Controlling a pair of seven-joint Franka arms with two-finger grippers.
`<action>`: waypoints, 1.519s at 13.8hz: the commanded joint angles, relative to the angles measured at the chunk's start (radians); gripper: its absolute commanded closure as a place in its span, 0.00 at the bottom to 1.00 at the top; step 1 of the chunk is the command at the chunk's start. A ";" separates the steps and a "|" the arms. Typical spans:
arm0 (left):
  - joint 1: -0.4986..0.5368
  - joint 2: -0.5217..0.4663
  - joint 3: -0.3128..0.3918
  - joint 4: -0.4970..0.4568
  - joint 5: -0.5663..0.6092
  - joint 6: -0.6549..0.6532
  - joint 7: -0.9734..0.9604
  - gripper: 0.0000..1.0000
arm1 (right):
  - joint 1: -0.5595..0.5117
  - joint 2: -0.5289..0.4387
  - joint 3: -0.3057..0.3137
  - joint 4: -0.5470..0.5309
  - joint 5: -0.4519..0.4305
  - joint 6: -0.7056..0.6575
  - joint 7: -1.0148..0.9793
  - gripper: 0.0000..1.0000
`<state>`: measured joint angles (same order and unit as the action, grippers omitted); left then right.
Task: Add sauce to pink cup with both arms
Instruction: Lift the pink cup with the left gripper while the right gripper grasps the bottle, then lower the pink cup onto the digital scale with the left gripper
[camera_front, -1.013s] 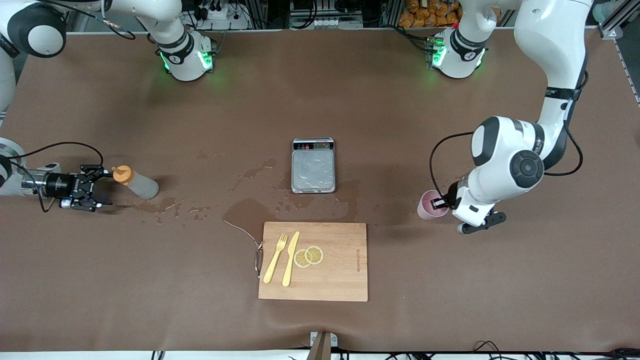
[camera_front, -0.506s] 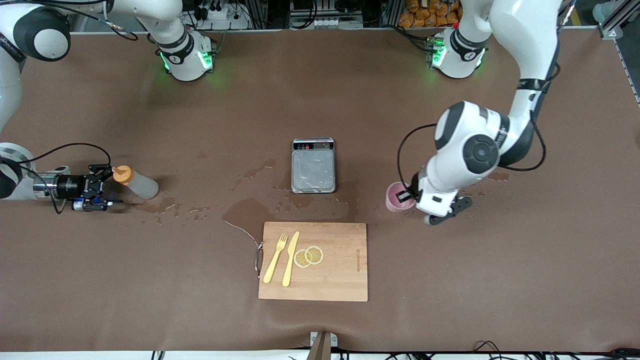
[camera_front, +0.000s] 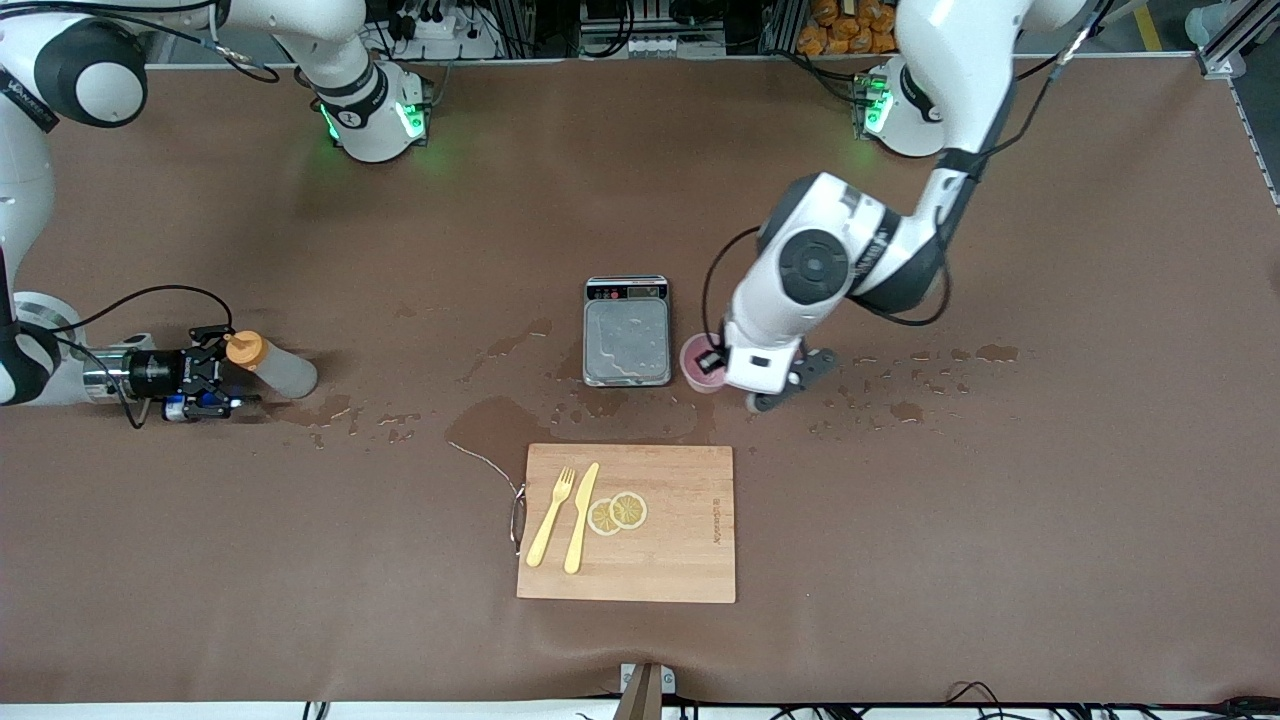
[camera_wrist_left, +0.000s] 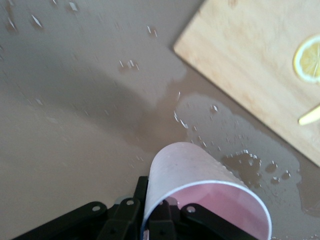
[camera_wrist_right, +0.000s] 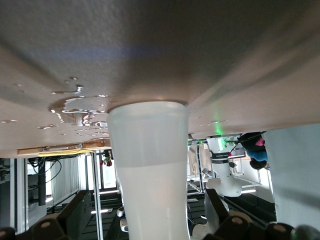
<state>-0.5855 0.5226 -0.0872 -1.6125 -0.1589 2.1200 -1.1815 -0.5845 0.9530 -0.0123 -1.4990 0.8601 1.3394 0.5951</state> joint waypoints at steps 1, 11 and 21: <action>-0.078 0.094 0.010 0.091 -0.010 0.000 -0.087 1.00 | 0.012 0.012 -0.003 -0.004 0.017 -0.005 -0.015 0.00; -0.188 0.161 0.017 0.102 0.001 0.077 -0.207 1.00 | 0.037 0.010 -0.005 -0.004 0.019 -0.006 -0.011 0.46; -0.175 0.143 0.020 0.102 0.012 0.081 -0.167 0.00 | 0.088 -0.049 -0.011 0.028 0.007 0.000 0.094 0.46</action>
<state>-0.7638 0.6738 -0.0763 -1.5266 -0.1586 2.2037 -1.3711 -0.5266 0.9432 -0.0125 -1.4749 0.8623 1.3430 0.6370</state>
